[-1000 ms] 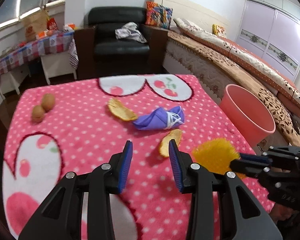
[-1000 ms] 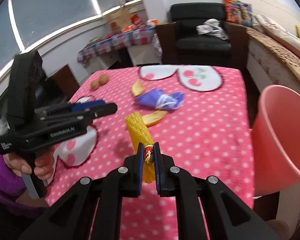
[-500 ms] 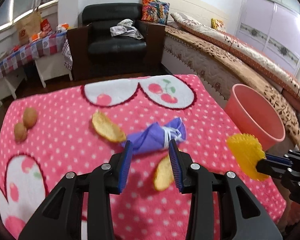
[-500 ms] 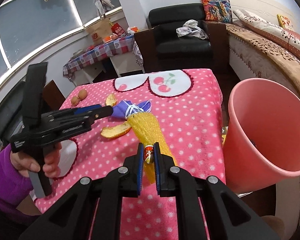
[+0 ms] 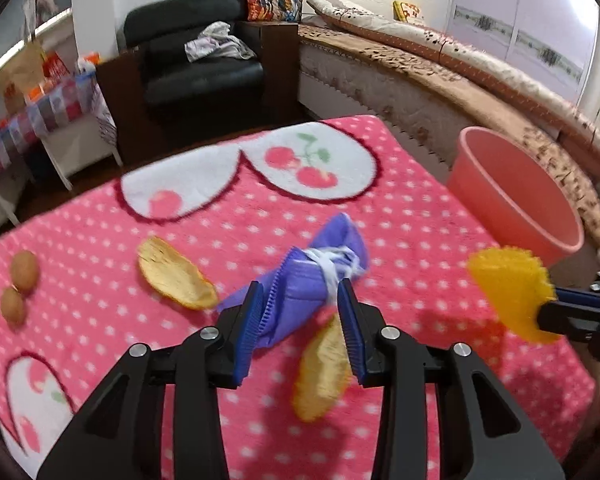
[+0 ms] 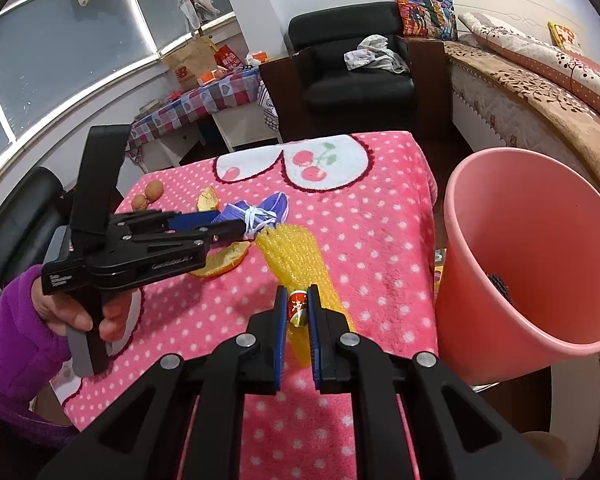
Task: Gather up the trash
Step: 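Grasp the purple wrapper with the left gripper while the right gripper holds the yellow net, then carry the purple wrapper and yellow net over the pink bucket and open both grippers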
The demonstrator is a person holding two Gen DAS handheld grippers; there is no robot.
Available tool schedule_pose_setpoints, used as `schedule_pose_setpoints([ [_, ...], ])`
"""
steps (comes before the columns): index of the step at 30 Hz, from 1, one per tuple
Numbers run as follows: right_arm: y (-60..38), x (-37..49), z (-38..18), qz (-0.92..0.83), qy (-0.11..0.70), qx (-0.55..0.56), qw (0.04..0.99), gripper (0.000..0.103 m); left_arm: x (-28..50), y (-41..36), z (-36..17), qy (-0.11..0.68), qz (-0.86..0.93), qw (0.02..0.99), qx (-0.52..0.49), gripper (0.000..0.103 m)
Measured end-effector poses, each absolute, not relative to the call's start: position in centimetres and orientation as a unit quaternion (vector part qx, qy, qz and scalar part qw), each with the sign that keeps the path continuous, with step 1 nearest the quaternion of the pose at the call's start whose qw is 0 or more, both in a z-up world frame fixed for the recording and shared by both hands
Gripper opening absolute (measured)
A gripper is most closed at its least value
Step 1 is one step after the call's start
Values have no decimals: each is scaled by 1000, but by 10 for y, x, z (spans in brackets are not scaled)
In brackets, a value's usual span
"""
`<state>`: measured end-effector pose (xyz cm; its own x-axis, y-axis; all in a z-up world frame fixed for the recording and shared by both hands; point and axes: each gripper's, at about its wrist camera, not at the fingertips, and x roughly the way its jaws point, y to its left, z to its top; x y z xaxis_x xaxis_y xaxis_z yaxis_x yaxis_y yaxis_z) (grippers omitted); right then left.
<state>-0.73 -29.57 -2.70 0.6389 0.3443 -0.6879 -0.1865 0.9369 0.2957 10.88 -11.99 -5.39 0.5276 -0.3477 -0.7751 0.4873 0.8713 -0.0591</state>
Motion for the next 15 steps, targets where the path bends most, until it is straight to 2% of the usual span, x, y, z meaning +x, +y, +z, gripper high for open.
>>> schedule_pose_setpoints([
  [3, -295, -7, -26, 148, 398, 99, 900, 9, 103, -122, -57, 417, -236, 873, 93, 34],
  [5, -294, -8, -25, 149, 396, 99, 901, 9, 99, -123, -58, 415, -228, 875, 96, 14],
  [10, -295, -13, -21, 148, 388, 104, 904, 9, 94, -115, -51, 418, -224, 878, 63, 8],
  [15, -297, -15, -15, 147, 376, 109, 908, 9, 80, -110, -28, 397, -231, 888, 35, 8],
])
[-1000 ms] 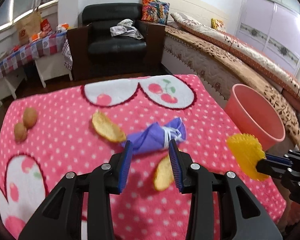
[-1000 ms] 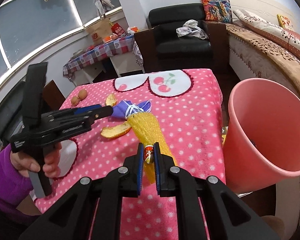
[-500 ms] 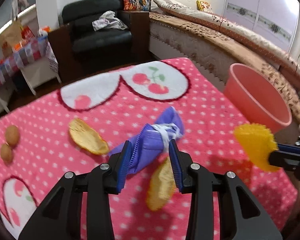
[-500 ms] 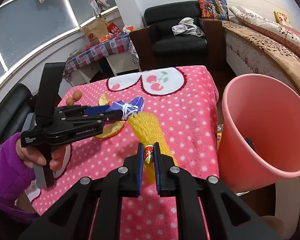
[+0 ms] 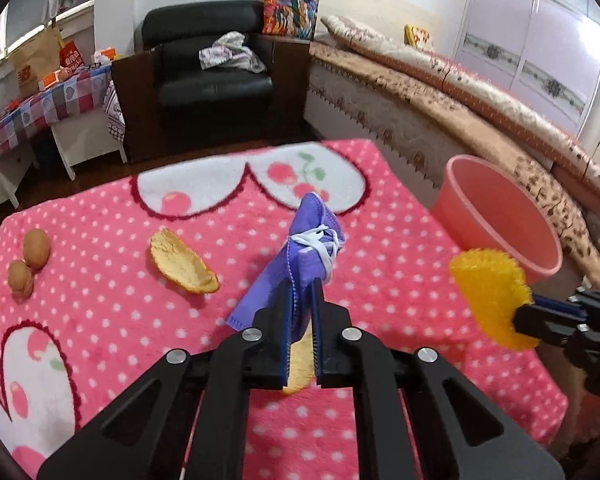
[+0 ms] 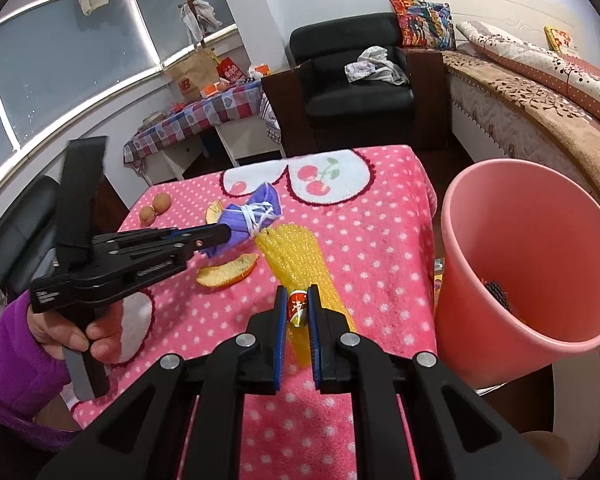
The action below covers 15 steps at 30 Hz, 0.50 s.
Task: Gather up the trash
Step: 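Carry the purple wrapper and yellow net over the pink bucket and open both grippers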
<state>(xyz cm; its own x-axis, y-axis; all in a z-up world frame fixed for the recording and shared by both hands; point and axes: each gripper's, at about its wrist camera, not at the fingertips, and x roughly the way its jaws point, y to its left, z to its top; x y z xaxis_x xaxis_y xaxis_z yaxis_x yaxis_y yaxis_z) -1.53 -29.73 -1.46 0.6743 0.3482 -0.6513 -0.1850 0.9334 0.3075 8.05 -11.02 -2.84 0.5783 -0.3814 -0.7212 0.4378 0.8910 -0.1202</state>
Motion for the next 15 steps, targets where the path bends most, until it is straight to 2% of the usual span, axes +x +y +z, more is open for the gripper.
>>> schedule_pose_setpoints([
  [15, -327, -24, 20, 111, 315, 116, 935, 10, 49, -140, 29, 348, -275, 896, -8, 8],
])
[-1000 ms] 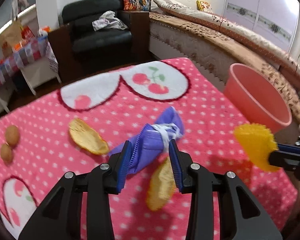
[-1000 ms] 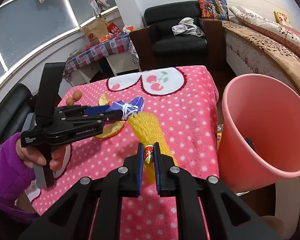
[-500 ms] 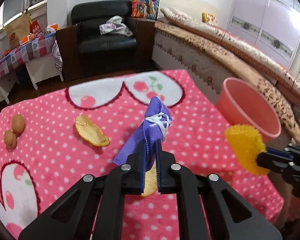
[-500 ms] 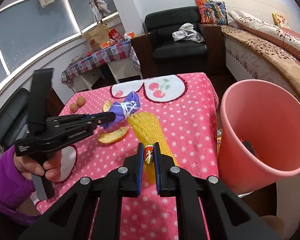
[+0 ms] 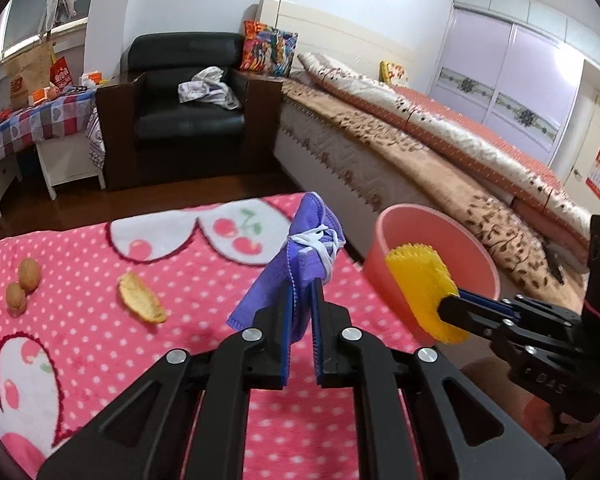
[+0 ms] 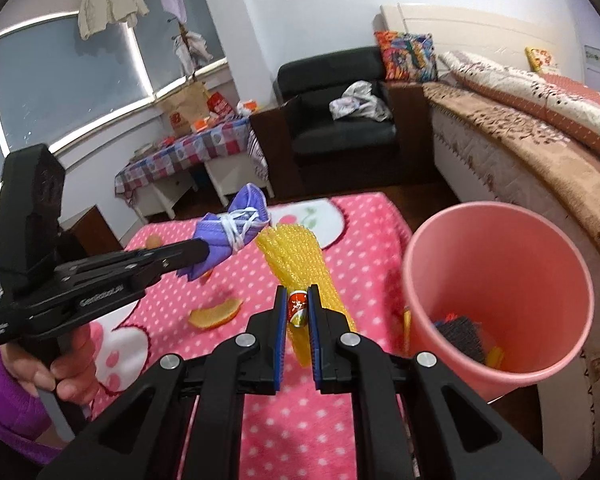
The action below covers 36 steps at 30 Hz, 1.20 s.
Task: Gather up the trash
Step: 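Carry the purple wrapper and yellow net over the pink bucket and open both grippers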
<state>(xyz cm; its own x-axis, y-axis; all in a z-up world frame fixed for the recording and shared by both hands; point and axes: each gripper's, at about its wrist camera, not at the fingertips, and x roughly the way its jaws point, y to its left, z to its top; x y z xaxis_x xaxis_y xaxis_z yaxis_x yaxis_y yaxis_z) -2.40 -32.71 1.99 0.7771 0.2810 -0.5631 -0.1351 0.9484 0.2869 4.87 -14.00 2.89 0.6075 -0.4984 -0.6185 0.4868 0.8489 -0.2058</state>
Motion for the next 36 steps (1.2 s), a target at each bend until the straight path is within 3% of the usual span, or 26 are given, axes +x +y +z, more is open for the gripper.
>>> schedule_pose_setpoints([
  [18, -405, -37, 34, 21, 268, 152, 951, 10, 40, -215, 57, 321, -336, 885, -21, 8],
  [36, -485, -23, -4, -40, 282, 195, 938, 10, 59, -298, 17, 370, -360, 856, 10, 8],
])
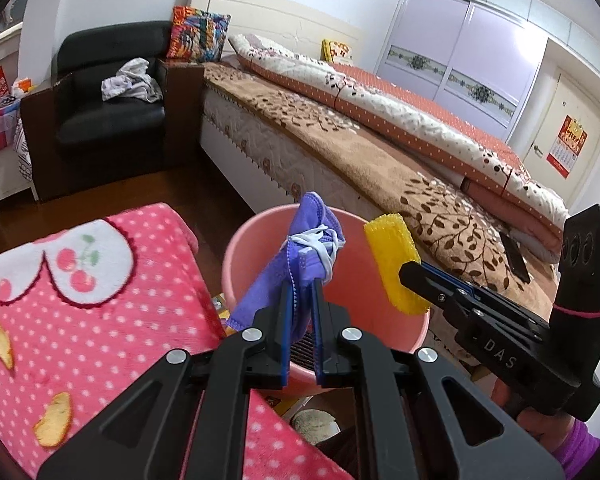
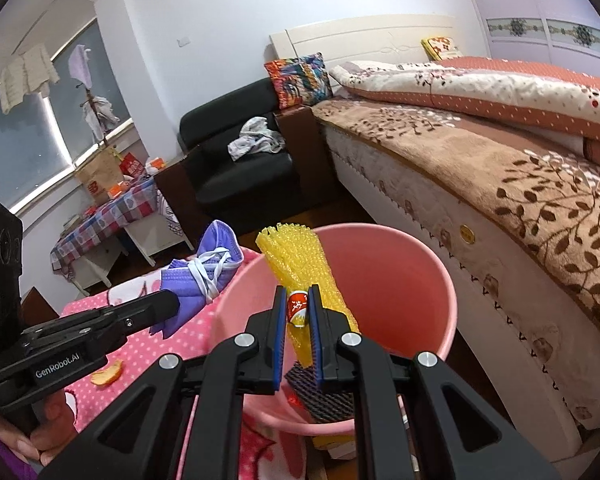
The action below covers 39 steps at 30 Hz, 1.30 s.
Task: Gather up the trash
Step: 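Carry the purple wrapper and yellow net over the pink bucket and open both grippers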
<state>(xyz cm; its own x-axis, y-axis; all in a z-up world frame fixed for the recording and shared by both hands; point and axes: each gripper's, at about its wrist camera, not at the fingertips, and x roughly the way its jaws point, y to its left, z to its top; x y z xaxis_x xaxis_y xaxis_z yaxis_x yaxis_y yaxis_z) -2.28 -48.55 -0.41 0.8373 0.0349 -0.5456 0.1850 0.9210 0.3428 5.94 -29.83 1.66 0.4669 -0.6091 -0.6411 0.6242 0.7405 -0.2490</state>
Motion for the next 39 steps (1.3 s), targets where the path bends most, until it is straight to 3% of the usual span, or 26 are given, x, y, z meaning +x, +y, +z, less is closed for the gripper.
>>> schedule_pose_setpoints([
  [18, -522, -8, -40, -55, 304, 213, 927, 11, 73, -334, -9, 394, -374, 839, 6, 10],
  [22, -521, -9, -41, -57, 304, 215, 926, 11, 74, -335, -9, 395, -367, 842, 10, 31],
  [26, -521, -10, -41, -60, 303, 214, 927, 11, 71, -334, -7, 392, -367, 843, 11, 33],
  [31, -519, -11, -40, -63, 302, 210, 928, 20, 66, -330, -3, 389, -366, 845, 12, 34],
  [34, -516, -13, -37, -65, 297, 208, 930, 35, 62, -325, 0, 386, -364, 848, 10, 34],
  [39, -508, -18, -31, -62, 292, 204, 932, 38, 57, -313, 8, 377, -358, 854, 7, 34],
])
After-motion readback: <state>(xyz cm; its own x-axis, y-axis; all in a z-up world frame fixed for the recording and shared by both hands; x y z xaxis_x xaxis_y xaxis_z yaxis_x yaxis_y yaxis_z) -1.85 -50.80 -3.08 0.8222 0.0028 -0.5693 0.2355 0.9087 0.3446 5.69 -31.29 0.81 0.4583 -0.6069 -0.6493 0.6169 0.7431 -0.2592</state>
